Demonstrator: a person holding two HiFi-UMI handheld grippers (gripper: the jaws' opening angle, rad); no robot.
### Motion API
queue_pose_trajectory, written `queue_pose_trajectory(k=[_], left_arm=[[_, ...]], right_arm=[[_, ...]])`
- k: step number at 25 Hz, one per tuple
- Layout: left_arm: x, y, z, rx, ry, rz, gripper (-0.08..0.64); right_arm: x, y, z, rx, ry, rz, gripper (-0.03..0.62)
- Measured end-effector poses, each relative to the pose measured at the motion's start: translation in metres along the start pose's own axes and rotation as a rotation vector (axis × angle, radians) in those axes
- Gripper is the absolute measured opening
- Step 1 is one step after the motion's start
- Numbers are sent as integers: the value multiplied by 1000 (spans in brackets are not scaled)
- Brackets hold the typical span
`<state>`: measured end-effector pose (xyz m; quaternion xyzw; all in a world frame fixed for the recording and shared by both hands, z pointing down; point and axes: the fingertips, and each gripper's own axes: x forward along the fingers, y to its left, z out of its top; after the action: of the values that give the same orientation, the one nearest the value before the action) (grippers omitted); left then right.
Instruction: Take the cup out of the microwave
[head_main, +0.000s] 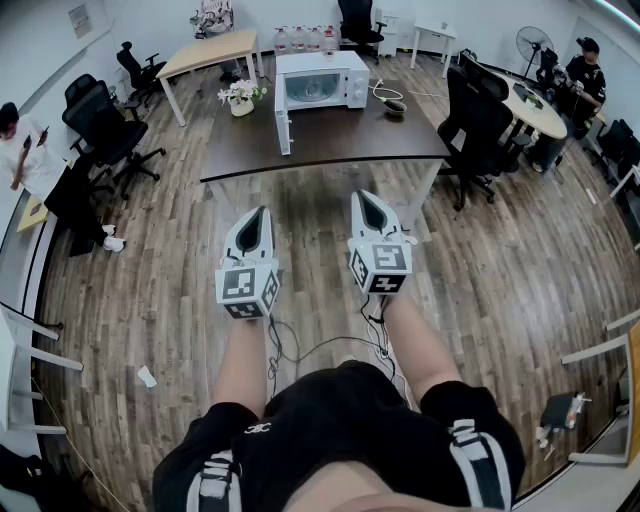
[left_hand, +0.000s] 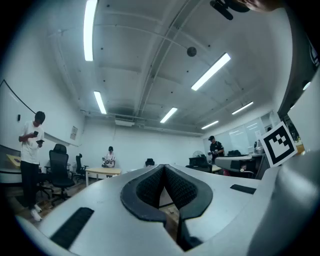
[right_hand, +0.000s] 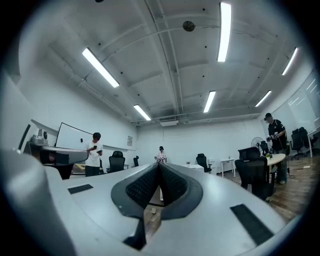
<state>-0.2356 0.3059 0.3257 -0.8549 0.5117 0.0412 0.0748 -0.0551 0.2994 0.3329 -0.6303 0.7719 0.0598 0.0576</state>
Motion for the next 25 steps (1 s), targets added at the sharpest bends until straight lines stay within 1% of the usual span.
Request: queue_pose_trajectory(k=[6, 9, 16, 25], left_arm=[[25, 0, 1, 9, 13, 14, -8], [39, -2, 2, -13, 11, 17, -8], [84, -20, -6, 4, 19, 24, -8], [134, -44, -25, 5, 35, 72, -8]], right_arm=[[14, -11, 5, 15, -30, -8, -2], [23, -20, 6, 12, -29, -12, -2], [49, -56, -7, 14, -12, 5, -2], [78, -104, -29, 28, 9, 46, -2]])
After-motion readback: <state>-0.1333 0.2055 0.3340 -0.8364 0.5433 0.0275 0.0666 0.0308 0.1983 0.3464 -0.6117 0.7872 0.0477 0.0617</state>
